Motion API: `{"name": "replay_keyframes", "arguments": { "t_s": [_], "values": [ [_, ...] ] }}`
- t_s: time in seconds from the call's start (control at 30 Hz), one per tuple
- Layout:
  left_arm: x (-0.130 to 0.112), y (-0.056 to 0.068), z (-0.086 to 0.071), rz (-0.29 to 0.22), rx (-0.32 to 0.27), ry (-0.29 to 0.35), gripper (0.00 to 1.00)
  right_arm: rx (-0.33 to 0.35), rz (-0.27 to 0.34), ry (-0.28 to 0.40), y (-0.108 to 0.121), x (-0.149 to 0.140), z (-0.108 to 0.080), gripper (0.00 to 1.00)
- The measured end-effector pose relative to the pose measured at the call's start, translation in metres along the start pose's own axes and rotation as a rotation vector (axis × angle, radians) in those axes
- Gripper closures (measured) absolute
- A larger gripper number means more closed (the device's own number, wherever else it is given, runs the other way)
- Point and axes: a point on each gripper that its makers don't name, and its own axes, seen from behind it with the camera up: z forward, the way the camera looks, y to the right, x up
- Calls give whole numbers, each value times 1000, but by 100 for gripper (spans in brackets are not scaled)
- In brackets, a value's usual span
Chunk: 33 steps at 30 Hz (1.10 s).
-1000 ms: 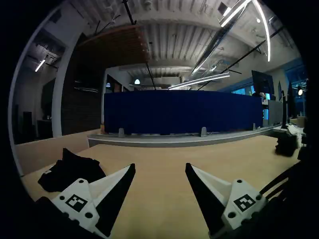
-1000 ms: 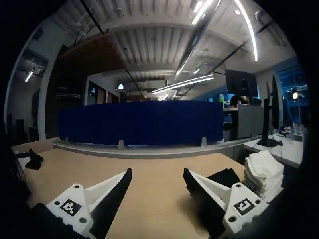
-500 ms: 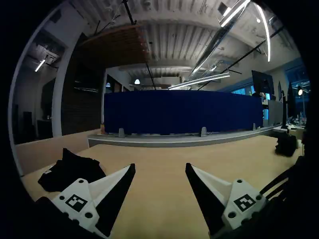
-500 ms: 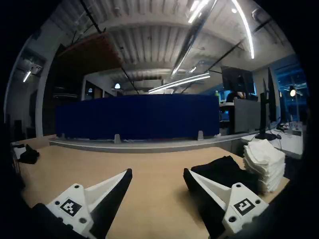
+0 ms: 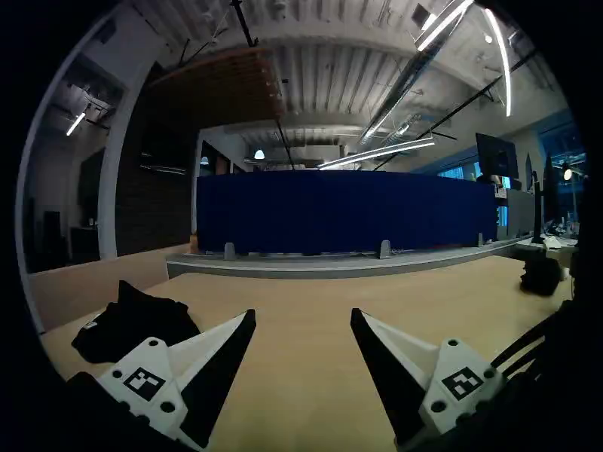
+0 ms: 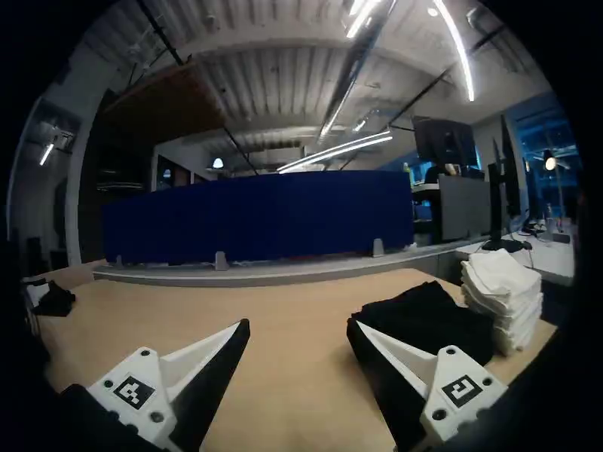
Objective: Fold towel
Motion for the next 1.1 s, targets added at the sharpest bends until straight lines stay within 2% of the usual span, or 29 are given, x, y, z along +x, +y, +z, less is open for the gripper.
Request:
{"name": "replay_keyframes", "arguments": {
  "t_s": [0.3,0.7,1.1],
  "values": [
    [0,1,-1,0,0,0,7,3,-10,9,-6,0,-6,0],
    [0,0,0,0,0,0,7,12,-70,20,-14,-3,-8,0],
    [0,1,-1,0,0,0,7,28,-70,30,-17,-1,-10,0]
  ]
}}
